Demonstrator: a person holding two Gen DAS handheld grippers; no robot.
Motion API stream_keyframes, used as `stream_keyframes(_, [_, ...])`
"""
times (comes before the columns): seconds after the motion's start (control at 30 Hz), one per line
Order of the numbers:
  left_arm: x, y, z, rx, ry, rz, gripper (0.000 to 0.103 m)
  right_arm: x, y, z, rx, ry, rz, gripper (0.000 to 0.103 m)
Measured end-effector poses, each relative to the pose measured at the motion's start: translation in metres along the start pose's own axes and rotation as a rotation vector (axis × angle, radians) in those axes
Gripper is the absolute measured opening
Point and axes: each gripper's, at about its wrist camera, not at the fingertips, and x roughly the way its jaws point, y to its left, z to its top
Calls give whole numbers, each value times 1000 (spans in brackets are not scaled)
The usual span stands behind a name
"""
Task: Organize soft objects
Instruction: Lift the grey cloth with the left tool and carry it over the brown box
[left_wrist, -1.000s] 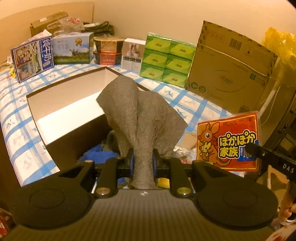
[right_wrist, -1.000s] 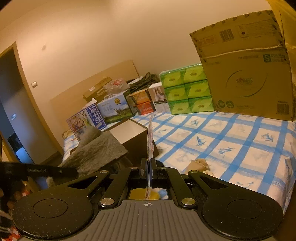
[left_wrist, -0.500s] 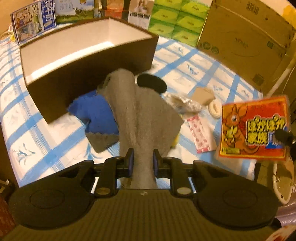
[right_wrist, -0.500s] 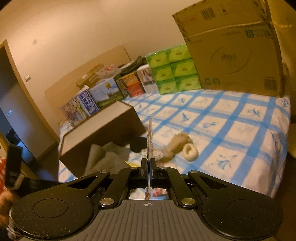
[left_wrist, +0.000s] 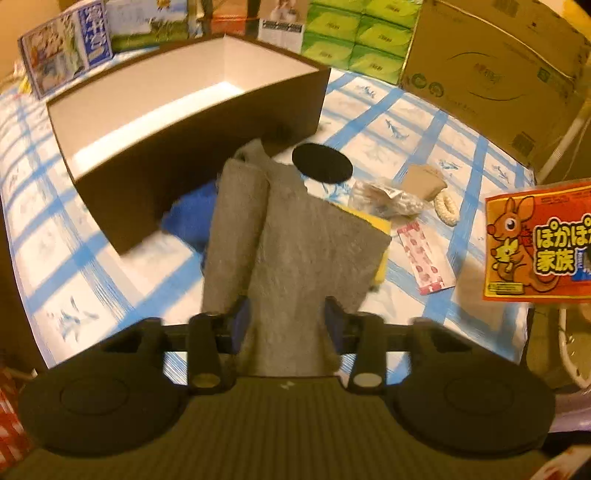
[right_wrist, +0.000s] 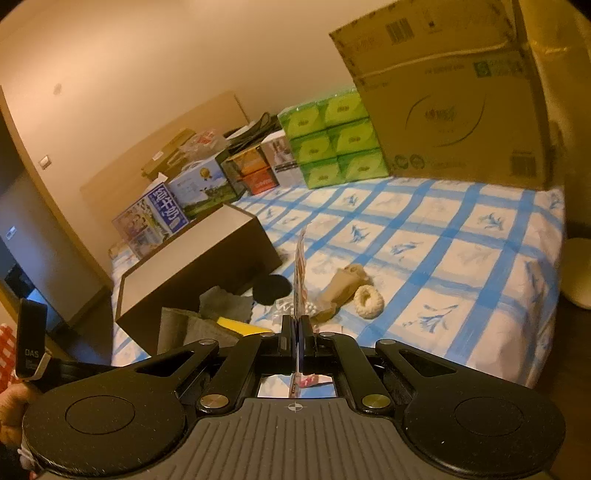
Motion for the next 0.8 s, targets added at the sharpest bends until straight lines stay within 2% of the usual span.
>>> stream_keyframes(0.13, [5, 5, 5, 79, -80, 91, 62, -4, 5, -5, 7, -7, -38, 1])
stream_keyframes(0.23, [26, 11, 10, 115, -86, 101, 61, 3, 10, -8, 5, 7, -68, 1])
stream_keyframes(0.3, [41, 12, 13, 131, -69, 78, 56, 8, 14, -10, 7, 13, -81, 1])
stream_keyframes(0.33, [48, 12, 15, 141, -62, 72, 40, 11, 15, -10, 9, 14, -86, 1])
stream_keyframes(0.37, [52, 13, 16, 143, -55, 72, 17, 15, 16, -10, 13, 16, -92, 1])
stream_keyframes(0.4, [52, 14, 16, 146, -55, 68, 11, 18, 17, -10, 15, 17, -94, 1])
stream_keyframes(0.6, [3, 26, 18, 97, -144, -19, 6, 41, 25, 0, 1, 31, -88, 1])
stream_keyframes(0.8, [-66, 35, 29, 71, -269, -37, 5, 55, 38, 15, -56, 36, -45, 1])
